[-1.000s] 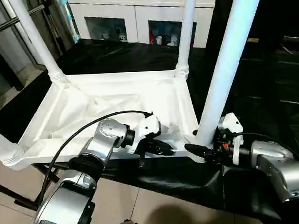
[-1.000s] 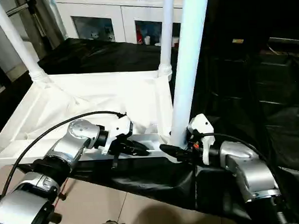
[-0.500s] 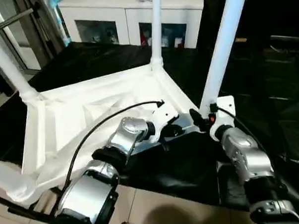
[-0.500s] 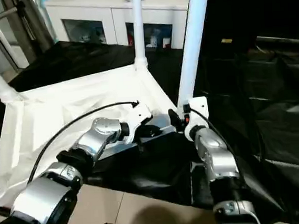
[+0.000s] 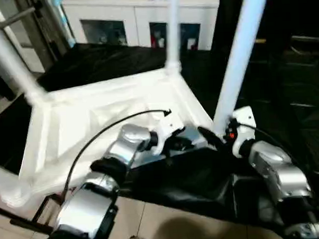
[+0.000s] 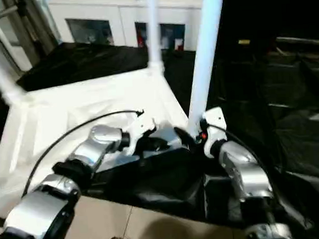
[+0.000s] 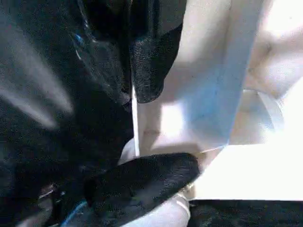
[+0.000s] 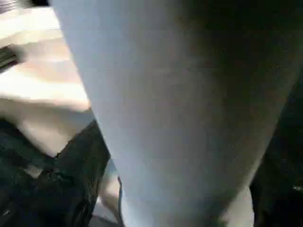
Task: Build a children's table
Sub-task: Rotate leg to tighten
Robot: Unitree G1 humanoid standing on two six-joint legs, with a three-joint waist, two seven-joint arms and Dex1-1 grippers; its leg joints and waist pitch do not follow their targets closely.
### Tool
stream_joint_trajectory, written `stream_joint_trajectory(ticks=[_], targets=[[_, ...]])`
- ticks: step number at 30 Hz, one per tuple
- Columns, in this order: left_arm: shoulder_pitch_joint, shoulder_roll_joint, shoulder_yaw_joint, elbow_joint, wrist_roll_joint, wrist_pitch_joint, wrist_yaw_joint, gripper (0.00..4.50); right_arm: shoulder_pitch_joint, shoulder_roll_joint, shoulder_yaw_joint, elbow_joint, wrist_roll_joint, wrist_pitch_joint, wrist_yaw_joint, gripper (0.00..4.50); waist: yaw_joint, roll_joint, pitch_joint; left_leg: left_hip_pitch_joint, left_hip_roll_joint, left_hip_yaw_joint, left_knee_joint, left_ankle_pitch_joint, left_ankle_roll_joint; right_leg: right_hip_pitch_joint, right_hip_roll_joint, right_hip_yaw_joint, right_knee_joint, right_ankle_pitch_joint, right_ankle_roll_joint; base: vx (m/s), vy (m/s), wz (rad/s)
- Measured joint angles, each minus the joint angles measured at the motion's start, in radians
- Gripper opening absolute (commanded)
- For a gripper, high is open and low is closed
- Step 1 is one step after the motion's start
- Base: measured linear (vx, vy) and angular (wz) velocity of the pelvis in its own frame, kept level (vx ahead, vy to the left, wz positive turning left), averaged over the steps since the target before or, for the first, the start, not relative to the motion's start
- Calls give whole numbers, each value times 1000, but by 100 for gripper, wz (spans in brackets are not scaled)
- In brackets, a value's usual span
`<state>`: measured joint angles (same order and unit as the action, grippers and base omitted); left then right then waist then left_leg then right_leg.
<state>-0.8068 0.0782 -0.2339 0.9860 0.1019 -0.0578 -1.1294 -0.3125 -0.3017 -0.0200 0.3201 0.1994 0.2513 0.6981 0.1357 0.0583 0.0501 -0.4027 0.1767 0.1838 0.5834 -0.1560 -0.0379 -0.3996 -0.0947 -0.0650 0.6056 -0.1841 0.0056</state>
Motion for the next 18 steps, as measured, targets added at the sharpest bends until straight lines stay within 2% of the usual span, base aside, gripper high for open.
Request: stream_joint_trajectory(ticks=[3, 7, 11, 12, 14, 17, 18], targets=[[17, 26, -10, -28, -16, -10, -82, 0, 36, -73, 30, -45, 25, 3, 130, 384, 12, 1, 0, 0, 0, 0, 1, 0, 0, 1, 0, 0, 0, 0, 0, 0, 0, 0], [24, 45, -19, -37, -29, -16, -137, 0, 51, -112, 41, -75, 44, 22, 216, 384, 20, 2, 0, 0, 0, 0, 2, 0, 0, 1, 0, 0, 1, 0, -1, 0, 0, 0], [44, 66, -27, -73, -32, -15, -204, 0, 77, -152, 58, -112, 69, 34, 294, 349, 31, 2, 1, 0, 0, 0, 2, 0, 0, 0, 0, 0, 2, 0, -1, 0, 0, 0], [46, 69, -27, -78, -32, -13, -212, 0, 77, -153, 58, -112, 71, 34, 301, 349, 32, 2, 1, 0, 0, 0, 2, 0, 0, 0, 0, 0, 2, 0, -1, 0, 0, 0], [50, 76, -28, -92, -36, -5, -230, 0, 77, -153, 59, -113, 82, 34, 316, 311, 34, 2, 1, 0, 0, 0, 2, 0, 0, 0, 0, 0, 2, 0, -1, 0, 0, 0], [51, 80, -32, -100, -41, 2, -244, 0, 78, -154, 57, -119, 93, 50, 329, 302, 34, 2, 1, 0, 0, 0, 2, 0, 0, 0, 0, 0, 2, 0, -1, 0, 0, 0], [52, 81, -32, -103, -42, 4, -245, 0, 78, -154, 58, -120, 93, 51, 329, 281, 34, 2, 1, 0, 0, 0, 2, 0, 0, 0, 0, 0, 2, 0, 0, 0, 0, 0]])
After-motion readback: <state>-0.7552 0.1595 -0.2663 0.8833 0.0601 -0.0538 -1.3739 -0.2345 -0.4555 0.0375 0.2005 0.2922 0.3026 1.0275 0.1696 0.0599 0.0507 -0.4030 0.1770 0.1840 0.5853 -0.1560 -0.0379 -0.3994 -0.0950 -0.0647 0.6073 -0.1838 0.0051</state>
